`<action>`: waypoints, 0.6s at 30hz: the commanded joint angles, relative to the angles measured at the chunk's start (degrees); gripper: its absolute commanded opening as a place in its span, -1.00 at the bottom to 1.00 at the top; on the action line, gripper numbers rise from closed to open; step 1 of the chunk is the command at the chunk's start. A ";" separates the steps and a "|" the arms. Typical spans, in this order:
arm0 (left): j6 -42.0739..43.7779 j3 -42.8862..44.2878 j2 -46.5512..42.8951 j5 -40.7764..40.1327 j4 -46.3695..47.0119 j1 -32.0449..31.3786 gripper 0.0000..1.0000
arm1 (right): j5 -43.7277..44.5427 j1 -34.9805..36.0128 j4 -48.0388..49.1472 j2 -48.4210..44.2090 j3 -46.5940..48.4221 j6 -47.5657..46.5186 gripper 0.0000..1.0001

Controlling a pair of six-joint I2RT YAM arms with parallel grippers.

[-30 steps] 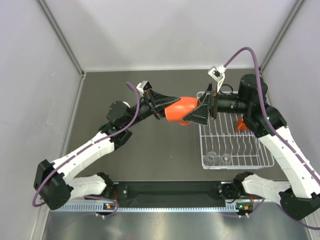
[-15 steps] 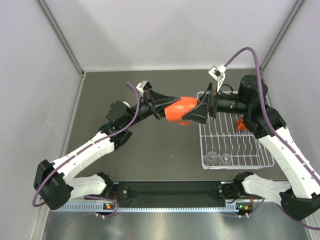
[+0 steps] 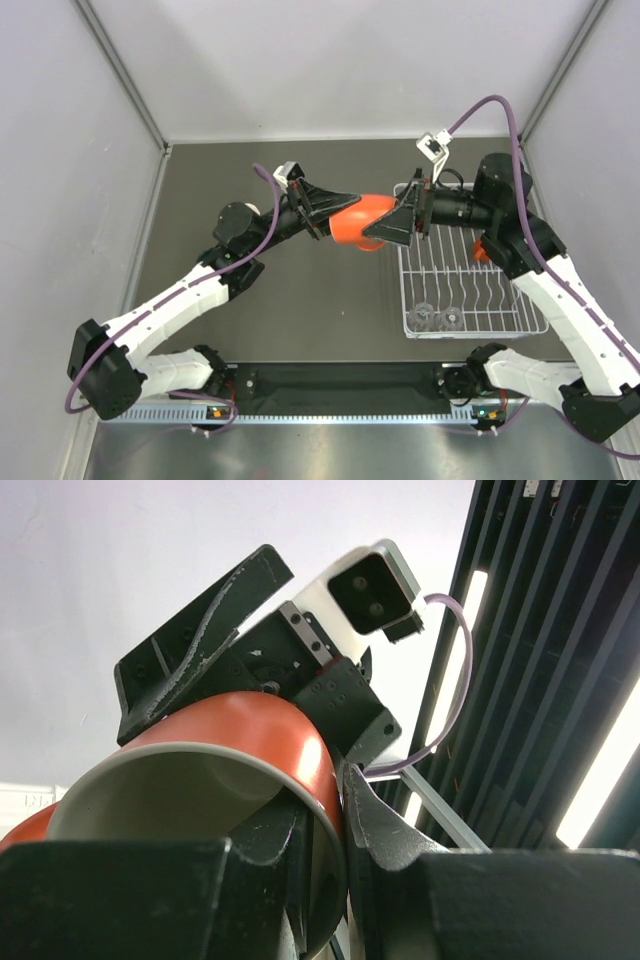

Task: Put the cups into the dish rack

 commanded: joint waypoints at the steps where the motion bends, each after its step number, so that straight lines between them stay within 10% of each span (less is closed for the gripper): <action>1: -9.42 0.88 -1.88 -0.54 7.22 -0.10 -1.00 | -1.30 1.57 7.24 -1.39 -0.28 2.81 0.72; 9: -9.42 0.17 -2.05 -0.62 7.30 -0.27 -1.00 | -0.15 1.57 10.49 -1.83 -1.60 5.54 0.28; 14: -9.86 -0.62 -2.23 -0.27 6.43 -0.27 -0.99 | -0.59 1.57 11.55 -2.00 -1.69 5.72 -0.48; 18: -9.43 -2.37 -2.93 -0.71 5.28 -0.19 -0.25 | -0.51 1.57 9.89 -2.35 -1.51 4.06 -1.00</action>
